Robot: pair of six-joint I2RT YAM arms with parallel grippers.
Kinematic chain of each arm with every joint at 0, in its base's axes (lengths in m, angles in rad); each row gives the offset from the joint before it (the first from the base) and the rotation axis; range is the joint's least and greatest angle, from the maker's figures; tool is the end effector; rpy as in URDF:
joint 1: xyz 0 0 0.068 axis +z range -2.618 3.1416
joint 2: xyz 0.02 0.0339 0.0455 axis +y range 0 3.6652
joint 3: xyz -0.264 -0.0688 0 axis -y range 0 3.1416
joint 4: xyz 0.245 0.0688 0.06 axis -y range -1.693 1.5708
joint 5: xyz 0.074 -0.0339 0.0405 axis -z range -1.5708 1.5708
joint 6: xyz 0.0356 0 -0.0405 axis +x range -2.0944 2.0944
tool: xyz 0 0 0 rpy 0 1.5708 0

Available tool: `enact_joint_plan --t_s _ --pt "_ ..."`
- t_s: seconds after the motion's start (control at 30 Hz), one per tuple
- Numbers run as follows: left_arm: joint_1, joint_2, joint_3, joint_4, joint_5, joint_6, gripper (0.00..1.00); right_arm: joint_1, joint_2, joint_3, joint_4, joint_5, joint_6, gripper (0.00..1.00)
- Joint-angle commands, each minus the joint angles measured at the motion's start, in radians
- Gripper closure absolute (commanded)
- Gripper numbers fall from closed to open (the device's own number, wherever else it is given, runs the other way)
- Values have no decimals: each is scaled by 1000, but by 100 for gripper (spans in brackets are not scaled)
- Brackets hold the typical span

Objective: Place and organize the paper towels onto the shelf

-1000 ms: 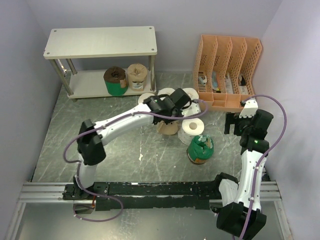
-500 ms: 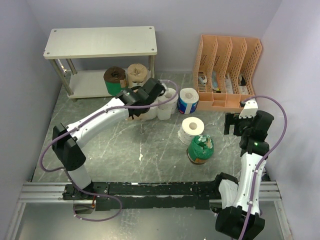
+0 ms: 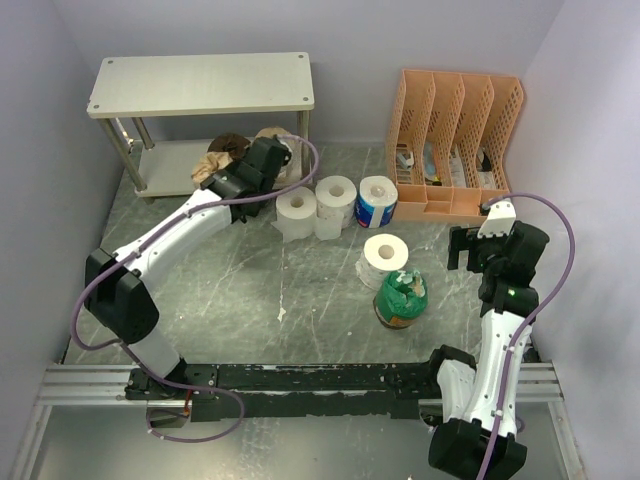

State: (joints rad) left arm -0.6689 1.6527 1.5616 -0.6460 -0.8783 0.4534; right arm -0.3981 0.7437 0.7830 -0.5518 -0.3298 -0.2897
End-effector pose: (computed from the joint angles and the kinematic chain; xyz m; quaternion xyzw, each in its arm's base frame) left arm 0.3015 -0.2034 0.3491 0.2947 0.7923 0.3471 0.4061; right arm 0.1538 -0.0522 0.3090 -0.0366 0.8548 -0.0345 0.5166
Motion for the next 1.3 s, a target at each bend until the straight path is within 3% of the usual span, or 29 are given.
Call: enact_joint_plan --t_s 0.0,0.3,0.77,1.0,1.27 --pt "77 -19 -41 190 -97 136 93 -5 -11 -3 -13 -21 -13 0" --pt "185 52 -84 504 -154 374 93 -5 0 1 -16 -18 -13 0" --pt "348 268 -84 1006 -131 634 93 -5 41 4 -11 7 -6 0" --pt "371 390 9 1082 -109 661 93 -5 59 2 -5 24 0 0" --pt "330 480 77 1054 -113 603 93 -5 69 1 -1 37 6 0"
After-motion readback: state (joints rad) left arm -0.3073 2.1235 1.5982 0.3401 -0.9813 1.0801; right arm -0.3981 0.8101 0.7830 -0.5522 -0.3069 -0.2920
